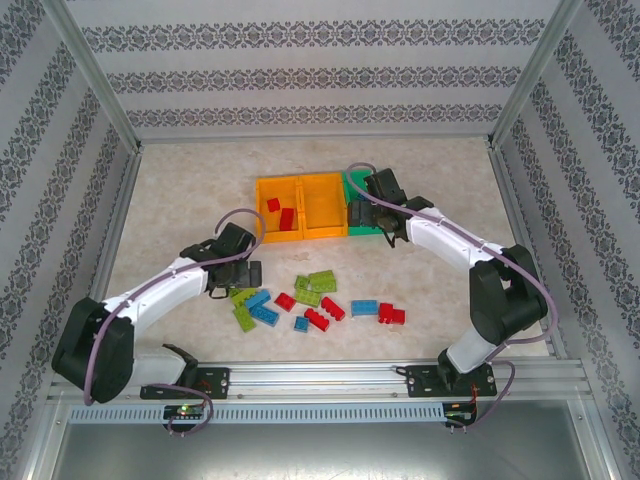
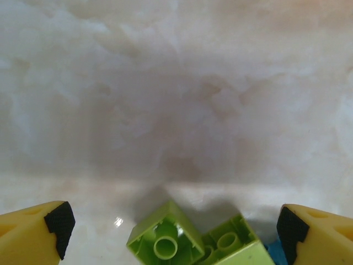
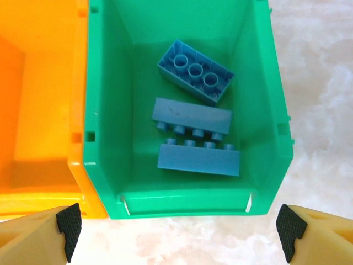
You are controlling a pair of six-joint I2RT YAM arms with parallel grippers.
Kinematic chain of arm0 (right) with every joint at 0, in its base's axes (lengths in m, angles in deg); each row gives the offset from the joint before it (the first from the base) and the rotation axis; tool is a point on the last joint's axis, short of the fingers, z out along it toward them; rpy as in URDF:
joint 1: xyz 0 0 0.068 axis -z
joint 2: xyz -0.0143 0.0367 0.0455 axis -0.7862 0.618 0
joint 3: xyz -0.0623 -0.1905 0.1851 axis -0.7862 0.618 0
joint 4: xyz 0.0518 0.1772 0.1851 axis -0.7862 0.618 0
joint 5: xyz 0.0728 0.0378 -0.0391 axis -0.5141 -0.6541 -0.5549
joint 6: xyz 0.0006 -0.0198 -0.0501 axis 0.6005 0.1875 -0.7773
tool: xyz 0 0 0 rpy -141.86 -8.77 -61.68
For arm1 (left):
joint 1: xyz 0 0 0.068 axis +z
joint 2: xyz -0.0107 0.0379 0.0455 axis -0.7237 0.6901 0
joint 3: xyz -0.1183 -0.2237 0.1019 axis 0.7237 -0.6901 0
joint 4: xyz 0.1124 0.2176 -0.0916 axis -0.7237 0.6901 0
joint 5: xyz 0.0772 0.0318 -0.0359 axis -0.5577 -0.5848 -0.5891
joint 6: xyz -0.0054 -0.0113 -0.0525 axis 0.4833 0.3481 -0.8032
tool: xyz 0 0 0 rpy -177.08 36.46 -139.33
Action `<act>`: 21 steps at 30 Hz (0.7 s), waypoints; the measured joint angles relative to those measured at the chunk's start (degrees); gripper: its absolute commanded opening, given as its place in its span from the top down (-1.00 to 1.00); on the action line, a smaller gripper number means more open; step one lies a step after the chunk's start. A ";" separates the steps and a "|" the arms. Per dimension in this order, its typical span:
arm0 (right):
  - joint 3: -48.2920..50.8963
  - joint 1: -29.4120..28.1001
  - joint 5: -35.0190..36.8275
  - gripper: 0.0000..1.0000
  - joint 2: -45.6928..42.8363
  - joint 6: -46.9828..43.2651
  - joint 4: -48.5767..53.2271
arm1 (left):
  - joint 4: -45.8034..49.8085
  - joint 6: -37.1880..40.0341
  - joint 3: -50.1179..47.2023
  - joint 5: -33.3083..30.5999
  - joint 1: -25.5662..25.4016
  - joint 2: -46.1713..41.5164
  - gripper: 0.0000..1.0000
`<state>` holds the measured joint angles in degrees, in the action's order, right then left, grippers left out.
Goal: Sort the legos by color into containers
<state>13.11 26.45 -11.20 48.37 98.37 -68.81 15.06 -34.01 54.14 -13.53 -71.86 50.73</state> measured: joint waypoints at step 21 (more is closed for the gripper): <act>2.54 0.00 -0.04 -0.89 -0.28 0.02 -0.50 | 0.39 -1.75 -5.33 2.69 -4.07 -4.44 -0.43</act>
<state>15.64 26.45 -11.24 48.09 98.39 -69.31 15.45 -35.76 48.81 -10.85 -75.92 46.29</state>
